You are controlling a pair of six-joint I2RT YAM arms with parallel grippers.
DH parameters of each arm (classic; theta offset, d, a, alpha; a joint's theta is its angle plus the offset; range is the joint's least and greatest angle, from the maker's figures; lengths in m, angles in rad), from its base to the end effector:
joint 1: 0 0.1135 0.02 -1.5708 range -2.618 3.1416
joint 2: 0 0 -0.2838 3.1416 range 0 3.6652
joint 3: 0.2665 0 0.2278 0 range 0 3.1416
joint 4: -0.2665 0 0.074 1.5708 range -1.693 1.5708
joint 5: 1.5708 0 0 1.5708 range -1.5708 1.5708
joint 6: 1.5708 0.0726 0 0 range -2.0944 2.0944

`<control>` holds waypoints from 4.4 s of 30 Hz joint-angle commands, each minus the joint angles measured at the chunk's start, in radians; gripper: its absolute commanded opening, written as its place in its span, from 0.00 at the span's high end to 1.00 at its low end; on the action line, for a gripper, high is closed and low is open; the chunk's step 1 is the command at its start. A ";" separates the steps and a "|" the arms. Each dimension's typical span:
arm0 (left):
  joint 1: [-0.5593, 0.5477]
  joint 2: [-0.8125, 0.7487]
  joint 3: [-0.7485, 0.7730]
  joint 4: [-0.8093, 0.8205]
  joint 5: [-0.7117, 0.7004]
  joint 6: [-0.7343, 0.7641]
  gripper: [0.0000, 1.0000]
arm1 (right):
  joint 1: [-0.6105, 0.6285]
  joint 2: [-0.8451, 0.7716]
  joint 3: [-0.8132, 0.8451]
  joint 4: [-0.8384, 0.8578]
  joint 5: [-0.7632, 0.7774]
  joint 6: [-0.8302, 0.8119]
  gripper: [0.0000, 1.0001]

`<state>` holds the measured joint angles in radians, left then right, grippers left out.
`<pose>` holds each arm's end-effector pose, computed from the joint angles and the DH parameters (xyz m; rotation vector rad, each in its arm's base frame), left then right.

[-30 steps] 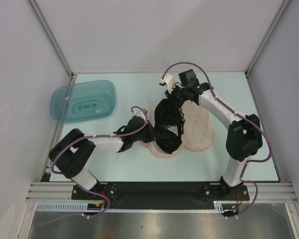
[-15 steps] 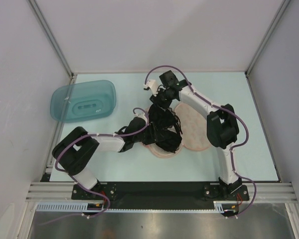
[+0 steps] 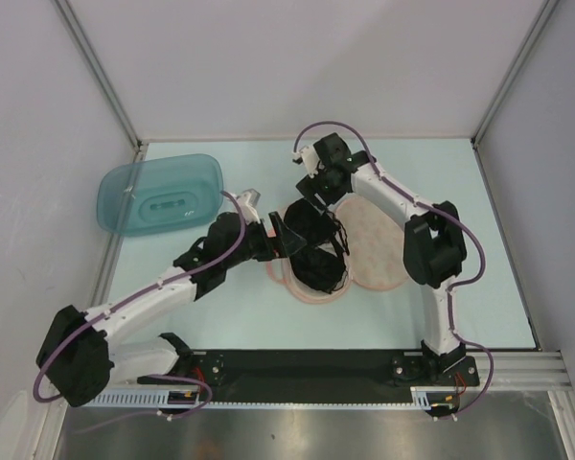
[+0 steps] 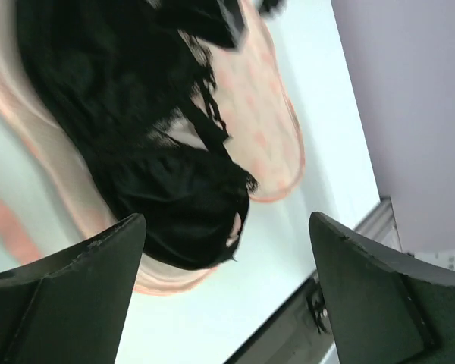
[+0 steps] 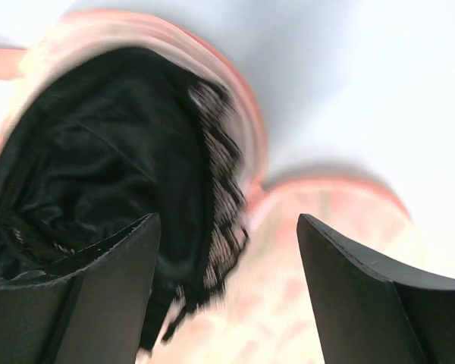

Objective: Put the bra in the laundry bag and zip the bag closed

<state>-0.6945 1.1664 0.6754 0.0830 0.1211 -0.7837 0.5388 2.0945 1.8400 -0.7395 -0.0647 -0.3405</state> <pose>0.1976 -0.1760 0.2657 -0.0102 2.1407 -1.0428 0.4006 0.2450 0.2392 -1.1159 2.3146 0.1582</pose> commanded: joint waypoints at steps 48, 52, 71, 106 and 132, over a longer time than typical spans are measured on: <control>-0.013 0.613 0.352 0.098 0.215 0.096 0.53 | -0.617 -0.858 -1.318 0.451 -0.104 1.045 0.46; -0.011 0.625 0.354 0.098 0.218 0.101 0.54 | -0.617 -0.860 -1.325 0.492 -0.086 1.016 0.54; -0.011 0.520 0.351 0.064 0.187 0.098 0.51 | -0.202 -1.240 -1.130 0.339 0.178 0.850 1.00; 0.101 0.317 -0.042 0.141 0.086 -0.055 0.52 | 0.403 -0.935 -0.871 0.436 0.158 0.669 1.00; 0.076 0.179 -0.123 0.011 -0.066 -0.008 0.51 | 0.395 -0.461 -0.886 0.617 -0.107 0.936 1.00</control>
<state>-0.6136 1.4418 0.5804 0.1764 0.1314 -0.8368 0.9463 1.6344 0.9768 -0.2047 -0.1467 0.5613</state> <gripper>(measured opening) 0.472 0.012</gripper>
